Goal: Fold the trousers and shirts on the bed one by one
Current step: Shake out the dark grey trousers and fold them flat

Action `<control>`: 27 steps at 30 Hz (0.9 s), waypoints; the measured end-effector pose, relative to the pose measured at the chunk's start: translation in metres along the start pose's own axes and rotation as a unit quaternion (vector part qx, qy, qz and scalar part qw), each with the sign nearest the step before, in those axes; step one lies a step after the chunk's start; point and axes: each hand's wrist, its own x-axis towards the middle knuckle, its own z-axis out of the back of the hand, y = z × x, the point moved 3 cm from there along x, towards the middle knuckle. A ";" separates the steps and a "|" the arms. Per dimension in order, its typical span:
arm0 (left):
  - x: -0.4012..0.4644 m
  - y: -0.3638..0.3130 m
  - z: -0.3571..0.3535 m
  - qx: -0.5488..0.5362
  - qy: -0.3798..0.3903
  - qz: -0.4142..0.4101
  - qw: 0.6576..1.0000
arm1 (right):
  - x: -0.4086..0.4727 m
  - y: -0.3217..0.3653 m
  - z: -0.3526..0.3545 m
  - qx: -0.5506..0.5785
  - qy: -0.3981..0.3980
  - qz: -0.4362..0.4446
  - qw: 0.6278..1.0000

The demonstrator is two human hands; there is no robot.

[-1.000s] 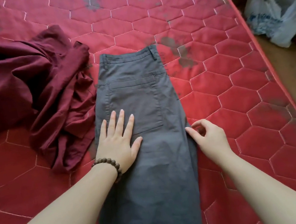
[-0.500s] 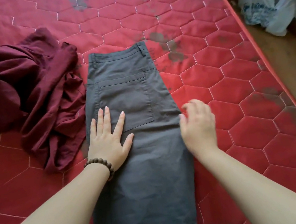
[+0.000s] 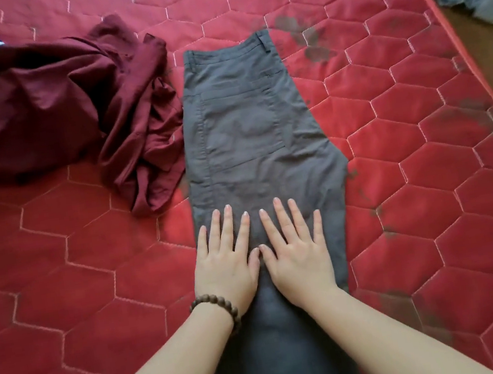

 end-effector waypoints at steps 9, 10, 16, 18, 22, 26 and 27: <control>-0.125 -0.022 -0.025 0.000 0.048 0.015 0.999 | -0.125 0.014 -0.018 0.004 0.019 -0.025 0.999; -0.140 -0.024 -0.027 -0.006 0.051 0.016 0.999 | -0.139 0.015 -0.020 0.005 0.025 -0.027 0.999; -0.218 -0.031 -0.048 -0.001 0.056 0.019 0.998 | -0.212 0.016 -0.032 -0.001 0.052 -0.020 0.998; -0.240 -0.034 -0.054 -0.005 0.052 0.035 0.998 | -0.237 0.016 -0.037 -0.007 0.053 -0.013 0.998; -0.284 -0.041 -0.063 -0.017 0.044 0.061 0.997 | -0.289 0.015 -0.046 -0.014 0.059 -0.009 0.998; -0.323 -0.045 -0.070 -0.014 0.047 0.058 0.997 | -0.331 0.017 -0.050 -0.019 0.070 -0.029 0.997; -0.332 -0.045 -0.072 -0.008 0.051 0.052 0.997 | -0.339 0.018 -0.051 -0.017 0.073 -0.035 0.997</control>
